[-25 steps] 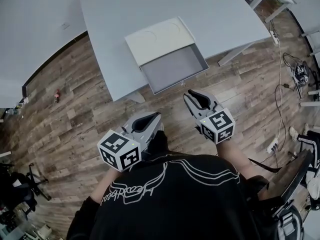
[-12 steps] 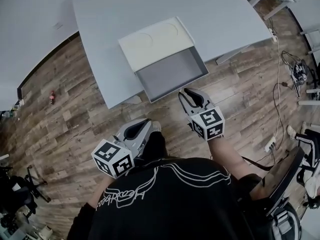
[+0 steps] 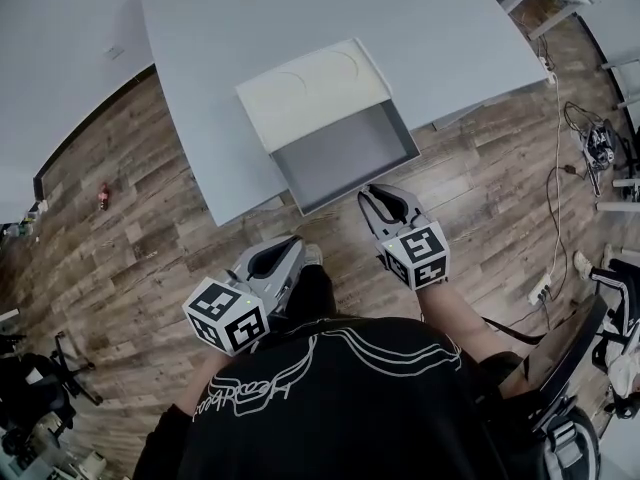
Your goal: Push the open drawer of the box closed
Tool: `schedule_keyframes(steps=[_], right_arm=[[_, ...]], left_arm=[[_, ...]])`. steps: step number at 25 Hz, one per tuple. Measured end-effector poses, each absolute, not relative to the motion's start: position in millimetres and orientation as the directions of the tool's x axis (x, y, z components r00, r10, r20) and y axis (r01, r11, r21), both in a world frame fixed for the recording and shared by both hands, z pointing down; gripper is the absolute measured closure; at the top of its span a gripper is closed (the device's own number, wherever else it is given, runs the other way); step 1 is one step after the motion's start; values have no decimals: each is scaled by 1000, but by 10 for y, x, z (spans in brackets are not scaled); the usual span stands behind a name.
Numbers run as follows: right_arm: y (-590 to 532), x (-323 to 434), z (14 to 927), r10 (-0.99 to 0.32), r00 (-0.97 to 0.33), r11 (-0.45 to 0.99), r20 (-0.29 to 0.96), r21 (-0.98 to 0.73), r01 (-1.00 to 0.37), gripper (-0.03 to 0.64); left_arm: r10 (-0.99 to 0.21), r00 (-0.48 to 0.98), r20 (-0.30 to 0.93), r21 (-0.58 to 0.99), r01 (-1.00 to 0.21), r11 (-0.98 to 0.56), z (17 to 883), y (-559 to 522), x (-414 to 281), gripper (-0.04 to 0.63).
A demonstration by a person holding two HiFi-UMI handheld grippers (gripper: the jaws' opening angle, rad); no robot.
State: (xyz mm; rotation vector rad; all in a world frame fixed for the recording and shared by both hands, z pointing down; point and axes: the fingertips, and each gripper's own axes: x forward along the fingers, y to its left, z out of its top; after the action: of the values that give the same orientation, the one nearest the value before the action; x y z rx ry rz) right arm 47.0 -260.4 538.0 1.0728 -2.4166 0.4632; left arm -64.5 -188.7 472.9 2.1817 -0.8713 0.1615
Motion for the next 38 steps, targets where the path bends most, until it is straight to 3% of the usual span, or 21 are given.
schedule_keyframes(steps=[19, 38], right_arm=[[-2927, 319, 5291, -647, -604, 612, 465, -155, -775, 541], [-3521, 59, 5326, -639, -591, 598, 492, -166, -784, 541]], left_arm=[[-573, 719, 393, 588, -676, -445, 4828, -2283, -944, 588], [-600, 693, 400, 595, -694, -405, 4991, -2493, -1092, 588]])
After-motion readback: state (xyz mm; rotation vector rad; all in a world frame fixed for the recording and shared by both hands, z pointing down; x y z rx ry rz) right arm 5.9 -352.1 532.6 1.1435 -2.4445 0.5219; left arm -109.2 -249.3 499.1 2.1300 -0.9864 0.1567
